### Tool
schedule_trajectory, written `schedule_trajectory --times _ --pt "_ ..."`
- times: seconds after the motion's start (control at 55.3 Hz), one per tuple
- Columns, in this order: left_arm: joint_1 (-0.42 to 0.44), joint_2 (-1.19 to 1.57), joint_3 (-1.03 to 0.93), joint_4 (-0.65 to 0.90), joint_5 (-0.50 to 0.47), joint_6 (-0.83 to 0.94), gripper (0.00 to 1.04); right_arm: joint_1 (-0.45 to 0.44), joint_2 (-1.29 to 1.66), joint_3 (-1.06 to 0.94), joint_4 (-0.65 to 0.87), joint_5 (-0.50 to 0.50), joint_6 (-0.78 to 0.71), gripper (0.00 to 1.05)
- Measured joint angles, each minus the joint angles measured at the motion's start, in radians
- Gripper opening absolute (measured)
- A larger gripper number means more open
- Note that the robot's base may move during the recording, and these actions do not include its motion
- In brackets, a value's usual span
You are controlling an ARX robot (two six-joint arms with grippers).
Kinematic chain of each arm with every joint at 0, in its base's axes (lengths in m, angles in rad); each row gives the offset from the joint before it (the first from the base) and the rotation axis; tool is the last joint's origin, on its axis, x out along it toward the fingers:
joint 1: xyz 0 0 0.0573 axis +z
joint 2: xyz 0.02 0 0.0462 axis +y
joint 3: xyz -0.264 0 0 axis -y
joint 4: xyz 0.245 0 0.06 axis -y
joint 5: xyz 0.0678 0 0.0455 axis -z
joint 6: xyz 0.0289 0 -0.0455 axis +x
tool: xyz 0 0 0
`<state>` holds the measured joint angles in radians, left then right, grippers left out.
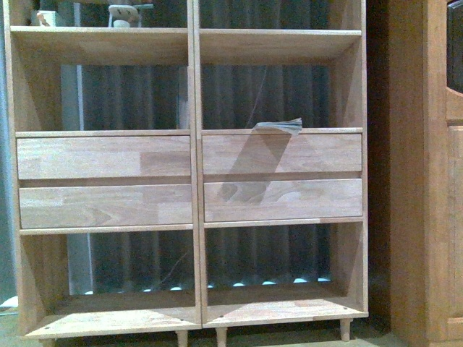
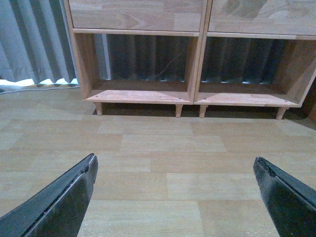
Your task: Organize books on shelf
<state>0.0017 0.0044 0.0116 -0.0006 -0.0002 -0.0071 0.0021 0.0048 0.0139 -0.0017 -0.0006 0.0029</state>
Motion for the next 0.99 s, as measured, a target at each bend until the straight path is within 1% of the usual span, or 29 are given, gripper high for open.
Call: schedule_trajectory --times 0.995 --pt "0.000 0.000 0.000 0.000 0.000 0.000 0.97 0.000 0.000 0.000 0.000 0.000 0.000 0.98"
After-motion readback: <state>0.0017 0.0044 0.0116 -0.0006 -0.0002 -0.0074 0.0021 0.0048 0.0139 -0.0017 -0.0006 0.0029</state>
